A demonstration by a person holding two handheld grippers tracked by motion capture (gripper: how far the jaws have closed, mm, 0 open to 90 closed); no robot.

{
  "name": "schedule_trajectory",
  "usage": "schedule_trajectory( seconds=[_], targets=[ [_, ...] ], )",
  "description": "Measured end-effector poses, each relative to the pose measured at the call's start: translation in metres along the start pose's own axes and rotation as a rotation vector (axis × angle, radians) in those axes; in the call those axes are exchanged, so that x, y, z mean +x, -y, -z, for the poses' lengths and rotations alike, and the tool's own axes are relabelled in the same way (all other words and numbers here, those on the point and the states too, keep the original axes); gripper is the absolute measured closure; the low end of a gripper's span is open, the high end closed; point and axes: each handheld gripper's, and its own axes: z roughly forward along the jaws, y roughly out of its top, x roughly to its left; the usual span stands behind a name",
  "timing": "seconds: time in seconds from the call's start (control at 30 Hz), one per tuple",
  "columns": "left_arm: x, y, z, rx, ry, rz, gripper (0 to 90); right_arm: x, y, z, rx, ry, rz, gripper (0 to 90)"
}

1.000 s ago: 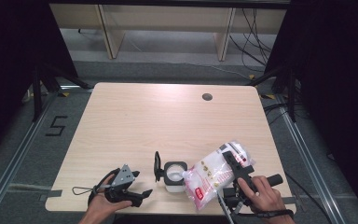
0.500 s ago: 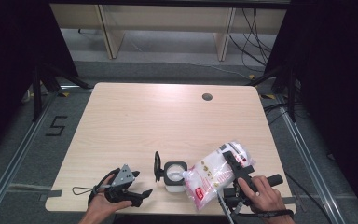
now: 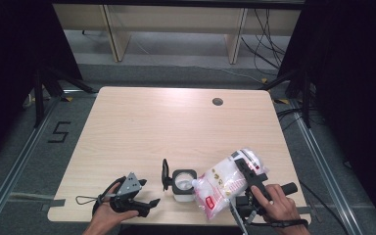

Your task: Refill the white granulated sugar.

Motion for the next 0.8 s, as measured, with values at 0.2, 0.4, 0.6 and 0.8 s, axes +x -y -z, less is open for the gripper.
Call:
schedule_trajectory(
  seconds=[0.2, 0.4, 0.6, 0.8],
  targets=[
    [0.0002, -0.0001, 0.0002, -0.001, 0.0, -0.004, 18.8, 0.0023, 0.002, 0.0005, 0.005, -0.011, -0.063, 45.3],
    [0.0006, -0.0003, 0.0005, -0.003, -0.003, -0.013, 18.8, 0.004, 0.0048, -0.0017, -0.026, 0.01, -0.082, 45.4],
    [0.0007, -0.0003, 0.0005, -0.004, -0.003, -0.015, 18.8, 0.0005, 0.0048, -0.0009, -0.018, -0.01, -0.06, 45.4],
    [0.0006, -0.0004, 0.0006, -0.004, -0.003, -0.014, 18.8, 0.0019, 0.006, -0.0012, -0.018, -0.02, -0.088, 45.5]
  ],
)
